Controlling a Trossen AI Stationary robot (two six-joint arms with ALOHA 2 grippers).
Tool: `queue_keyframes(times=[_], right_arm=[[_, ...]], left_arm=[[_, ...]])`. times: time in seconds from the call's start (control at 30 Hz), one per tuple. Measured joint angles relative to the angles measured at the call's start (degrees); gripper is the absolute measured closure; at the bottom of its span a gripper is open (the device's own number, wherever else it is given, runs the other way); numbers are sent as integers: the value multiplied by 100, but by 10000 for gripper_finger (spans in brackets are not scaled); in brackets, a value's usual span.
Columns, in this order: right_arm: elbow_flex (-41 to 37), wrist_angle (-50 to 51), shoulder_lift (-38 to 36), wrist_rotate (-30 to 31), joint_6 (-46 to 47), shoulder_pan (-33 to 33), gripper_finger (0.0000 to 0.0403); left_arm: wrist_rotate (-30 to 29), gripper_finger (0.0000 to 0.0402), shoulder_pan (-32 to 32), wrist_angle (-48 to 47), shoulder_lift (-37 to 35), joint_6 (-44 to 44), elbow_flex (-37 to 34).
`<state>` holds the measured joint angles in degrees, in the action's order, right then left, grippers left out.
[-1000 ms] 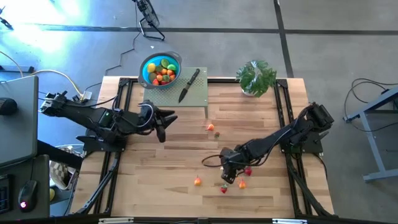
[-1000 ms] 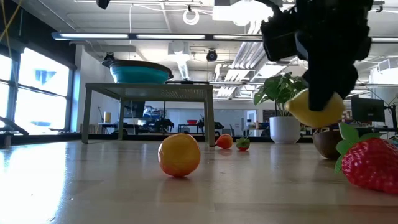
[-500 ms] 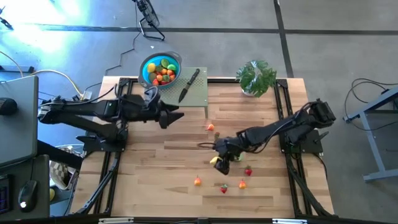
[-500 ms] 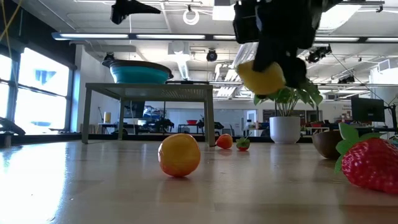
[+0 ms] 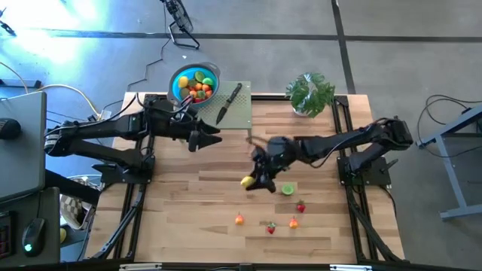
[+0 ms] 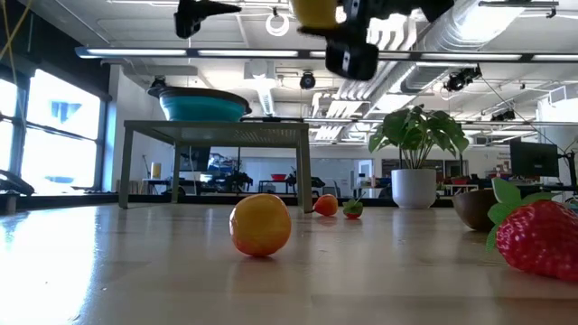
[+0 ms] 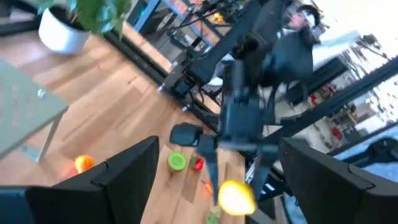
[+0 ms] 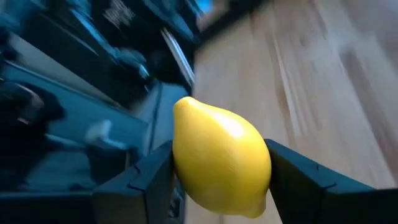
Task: Pick & Place Fruit
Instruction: Put the lemon into the strainer bowl on the shelf
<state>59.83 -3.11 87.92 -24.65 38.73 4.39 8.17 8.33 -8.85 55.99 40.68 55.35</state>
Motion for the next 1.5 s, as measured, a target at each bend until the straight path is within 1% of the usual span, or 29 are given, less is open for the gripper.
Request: queue_keyframes(times=[0.17, 0.3, 0.37, 0.47, 0.57, 0.67, 0.8, 0.9, 1.1, 1.2, 1.5], right_arm=[[7, -512, -427, 105, 45, -302, 196], [6, -893, -685, 537, 17, -468, 196], [7, -1063, -779, 627, 29, -552, 195], [7, -1426, -806, 658, 58, -635, 196], [7, -1684, -809, 645, 300, -733, 196], [7, -1732, -809, 626, 485, -829, 196], [5, -1729, -806, 496, 801, -968, 196], [5, -1759, -806, 403, 1064, -1063, 196], [0, -1909, -806, 131, 1435, -1239, 196], [0, -1905, -804, 44, 1547, -1321, 196], [0, -1900, -802, 50, 1571, -1407, 196]], left_arm=[[-15, 91, -8, 323, 0, -601, 2], [-30, 91, -8, 646, 78, -603, 4], [-37, 92, -8, 864, 170, -614, 2], [-35, 92, -10, 1282, 356, -803, 4], [-35, 92, -10, 1732, 614, -1156, 4], [-33, 92, -10, 2172, 863, -1537, 4], [194, 92, -10, 2643, 1069, -2185, 0], [367, 92, -11, 2823, 1124, -2632, 0], [351, 92, -54, 2797, 1162, -3315, 0], [349, 92, -60, 2778, 1255, -3399, 0], [305, 92, -91, 2994, 1695, -3401, 0]])
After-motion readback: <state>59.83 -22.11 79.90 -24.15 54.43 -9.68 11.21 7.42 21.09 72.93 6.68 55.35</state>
